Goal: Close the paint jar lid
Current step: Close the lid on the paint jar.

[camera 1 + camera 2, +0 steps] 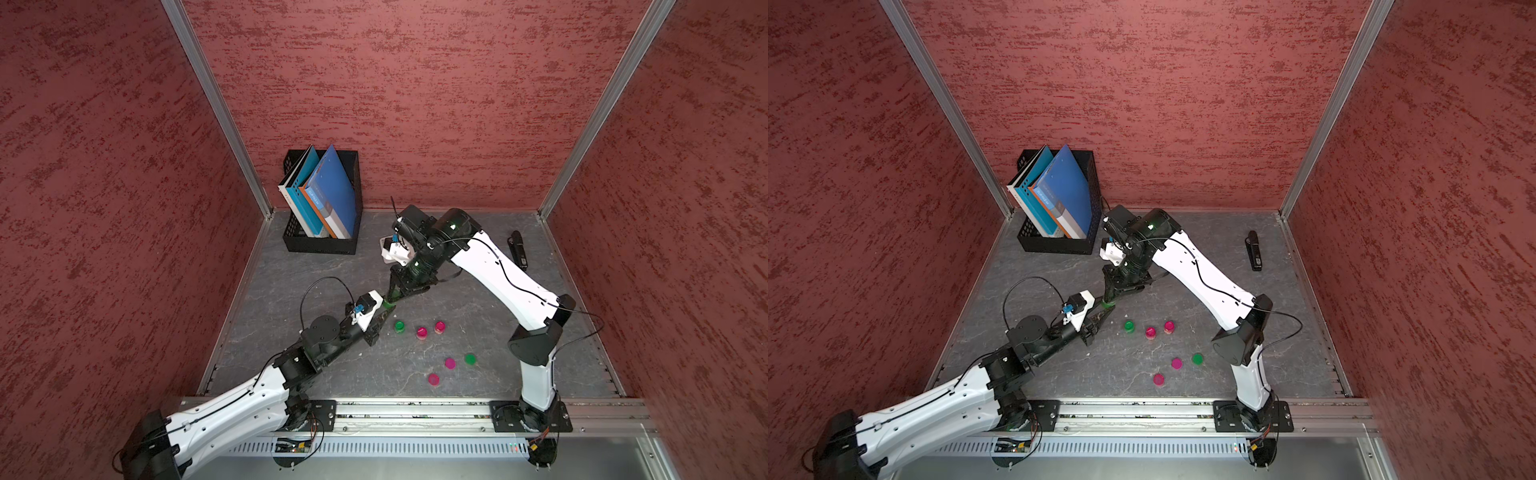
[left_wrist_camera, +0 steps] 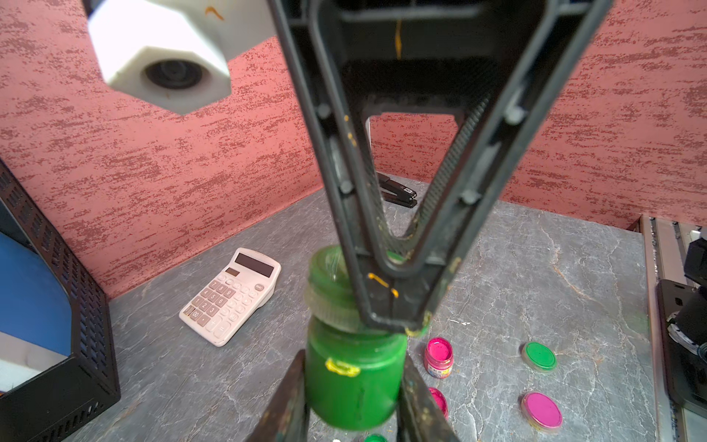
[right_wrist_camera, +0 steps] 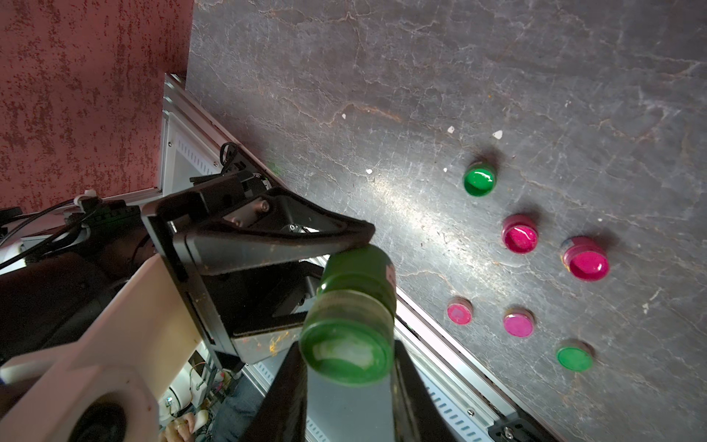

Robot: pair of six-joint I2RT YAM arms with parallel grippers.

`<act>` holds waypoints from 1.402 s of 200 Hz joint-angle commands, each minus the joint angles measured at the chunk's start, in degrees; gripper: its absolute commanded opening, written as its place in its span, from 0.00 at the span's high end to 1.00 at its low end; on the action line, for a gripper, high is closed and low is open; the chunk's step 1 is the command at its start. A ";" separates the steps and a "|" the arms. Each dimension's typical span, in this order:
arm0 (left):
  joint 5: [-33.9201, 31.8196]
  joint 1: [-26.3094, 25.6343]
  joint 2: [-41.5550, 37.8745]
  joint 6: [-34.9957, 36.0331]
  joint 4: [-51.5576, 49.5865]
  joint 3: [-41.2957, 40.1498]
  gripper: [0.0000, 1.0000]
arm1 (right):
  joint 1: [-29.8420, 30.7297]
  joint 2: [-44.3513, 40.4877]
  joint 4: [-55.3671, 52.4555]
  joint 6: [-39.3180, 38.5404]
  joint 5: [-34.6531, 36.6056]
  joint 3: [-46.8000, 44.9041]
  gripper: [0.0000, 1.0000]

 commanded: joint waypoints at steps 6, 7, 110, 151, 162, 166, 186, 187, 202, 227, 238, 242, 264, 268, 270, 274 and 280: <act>-2.36 0.03 0.30 -0.85 11.76 0.84 0.72 | 0.40 -0.88 -6.95 0.61 -2.11 -1.65 0.72; -2.35 0.05 0.33 -0.90 11.80 0.86 0.72 | 0.40 -0.86 -6.88 0.57 -2.17 -1.74 0.72; -2.60 -0.29 0.87 -0.94 12.30 1.24 0.72 | 0.40 -1.47 -6.24 0.80 -1.84 -2.39 0.65; -2.51 -0.40 1.05 -1.27 12.10 1.19 0.72 | 0.40 -1.61 -6.10 1.07 -1.65 -1.59 0.64; -2.49 -0.45 1.14 -1.32 12.04 1.15 0.72 | 0.40 -1.61 -6.09 0.97 -1.50 -1.21 0.63; -2.51 -0.39 1.16 -1.36 12.04 1.14 0.72 | 0.40 -1.75 -6.06 0.97 -1.41 -1.08 0.63; -2.60 -0.41 1.32 -1.57 12.02 1.00 0.72 | 0.40 -2.03 -5.80 0.92 -1.61 -0.13 0.63; -2.60 -0.43 1.32 -1.61 12.02 1.03 0.72 | 0.40 -2.08 -5.76 0.99 -1.59 -0.11 0.62; -2.68 -0.36 1.50 -1.87 12.03 0.71 0.72 | 0.40 -2.49 -5.36 0.98 -1.80 0.44 0.62; -2.90 -0.43 2.37 -2.42 12.56 0.04 0.72 | 0.49 -3.45 -5.48 0.80 -1.15 2.19 0.60; -3.16 -0.44 2.90 -2.74 13.10 -0.31 0.72 | 0.49 -3.78 -5.79 0.71 -0.26 3.20 0.59; -3.20 -0.44 3.09 -2.79 13.30 -0.49 0.72 | 0.49 -4.00 -5.94 0.63 0.02 3.51 0.59; -3.40 -0.44 4.02 -3.14 13.84 -0.96 0.72 | 0.51 -4.24 -7.78 0.15 2.94 5.72 0.59; -3.40 -0.45 4.06 -3.23 13.94 -0.96 0.72 | 0.54 -4.12 -8.30 -0.09 3.76 6.27 0.59; -3.33 -0.41 4.12 -3.34 13.95 -0.96 0.72 | 0.57 -4.08 -8.51 -0.24 4.15 6.52 0.59; -3.31 -0.43 4.26 -3.37 13.95 -1.00 0.72 | 0.58 -3.89 -9.04 -0.45 4.87 7.05 0.59; -3.23 -0.39 4.46 -3.48 13.99 -1.05 0.72 | 0.66 -3.65 -9.75 -0.81 5.68 7.91 0.59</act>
